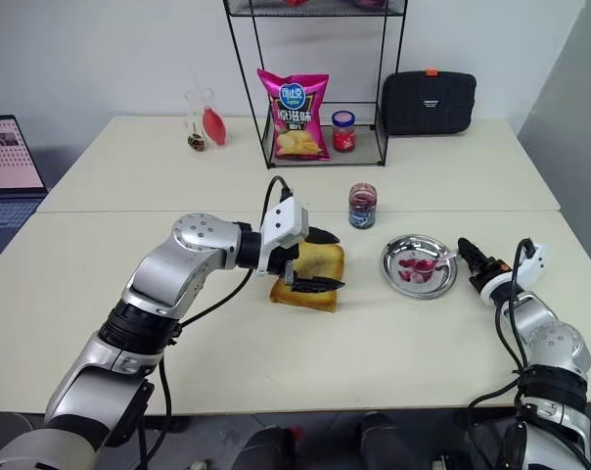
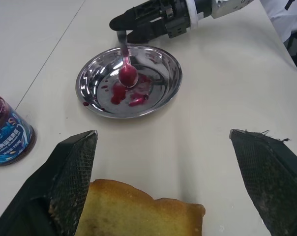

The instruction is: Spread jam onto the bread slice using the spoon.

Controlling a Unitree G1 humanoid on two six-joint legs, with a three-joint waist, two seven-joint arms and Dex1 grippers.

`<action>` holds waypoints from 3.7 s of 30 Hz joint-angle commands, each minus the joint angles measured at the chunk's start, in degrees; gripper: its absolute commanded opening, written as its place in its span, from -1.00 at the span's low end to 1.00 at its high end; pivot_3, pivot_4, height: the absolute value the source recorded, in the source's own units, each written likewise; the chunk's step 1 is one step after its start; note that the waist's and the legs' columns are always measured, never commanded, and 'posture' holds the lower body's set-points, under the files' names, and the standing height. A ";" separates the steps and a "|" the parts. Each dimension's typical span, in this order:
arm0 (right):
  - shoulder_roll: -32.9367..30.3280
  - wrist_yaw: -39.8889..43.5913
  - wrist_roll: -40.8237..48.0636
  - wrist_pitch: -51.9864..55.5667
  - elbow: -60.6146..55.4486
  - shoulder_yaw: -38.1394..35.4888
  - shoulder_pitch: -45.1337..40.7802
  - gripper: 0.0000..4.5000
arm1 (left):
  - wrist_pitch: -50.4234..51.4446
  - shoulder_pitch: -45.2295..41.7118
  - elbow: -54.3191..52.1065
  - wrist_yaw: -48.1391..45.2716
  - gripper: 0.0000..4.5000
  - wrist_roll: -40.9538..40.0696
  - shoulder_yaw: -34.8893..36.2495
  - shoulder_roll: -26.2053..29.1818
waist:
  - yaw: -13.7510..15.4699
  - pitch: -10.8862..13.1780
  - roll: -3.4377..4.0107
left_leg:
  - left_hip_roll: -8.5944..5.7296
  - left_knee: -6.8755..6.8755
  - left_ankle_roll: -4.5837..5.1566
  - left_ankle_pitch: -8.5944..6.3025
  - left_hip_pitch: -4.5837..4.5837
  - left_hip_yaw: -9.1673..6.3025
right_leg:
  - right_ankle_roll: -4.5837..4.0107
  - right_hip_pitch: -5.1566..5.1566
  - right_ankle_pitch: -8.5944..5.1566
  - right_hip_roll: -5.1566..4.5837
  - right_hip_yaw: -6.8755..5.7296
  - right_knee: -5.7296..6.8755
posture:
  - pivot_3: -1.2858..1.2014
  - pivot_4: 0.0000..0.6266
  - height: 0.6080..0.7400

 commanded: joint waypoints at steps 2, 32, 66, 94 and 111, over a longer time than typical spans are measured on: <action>-0.05 2.03 -1.00 -0.02 0.40 -0.58 -2.60 -0.43 | 0.49 -1.14 -2.33 0.55 1.00 -1.08 1.66 -0.37 | -0.04 0.00 0.00 | 0.00 0.01 0.00 0.00 -0.05 0.01 | 0.01 -0.01 0.00 -0.01 0.01 -0.05 | 0.03 -0.52 1.00; 5.14 -15.30 3.96 10.85 -34.77 8.95 -14.79 -1.00 | 12.00 23.58 -17.94 13.85 1.00 -14.20 23.22 4.87 | 0.19 0.09 0.09 | 0.12 0.02 0.00 0.00 -0.36 0.01 | -0.02 -0.43 -0.01 0.01 -0.03 0.06 | 0.03 -0.52 1.00; 12.75 2.77 -33.12 -26.41 17.53 18.04 -41.02 -1.00 | 9.60 16.66 -18.64 27.42 1.00 -12.22 17.99 -3.64 | 0.09 0.10 0.07 | 0.00 -0.13 -0.01 0.00 -0.67 0.02 | -0.33 -0.75 0.18 -0.09 -0.05 0.05 | 0.03 -0.52 1.00; 13.15 7.83 -49.60 -37.94 26.88 27.45 -36.53 -1.00 | 9.72 17.51 -20.11 29.93 1.00 -12.63 19.85 -1.48 | 0.06 0.09 0.05 | -0.01 -0.12 -0.02 0.01 -0.65 0.03 | -0.34 -0.75 0.19 -0.09 -0.03 0.09 | 0.03 -0.52 1.00; 15.05 3.11 -36.26 -19.66 18.96 13.99 -38.29 -1.00 | 6.51 14.95 -15.11 28.20 1.00 -11.93 17.90 -2.82 | 0.10 0.09 0.05 | -0.01 -0.10 -0.02 0.01 -0.66 0.00 | -0.34 -0.74 0.19 -0.09 -0.07 0.10 | 0.03 -0.52 1.00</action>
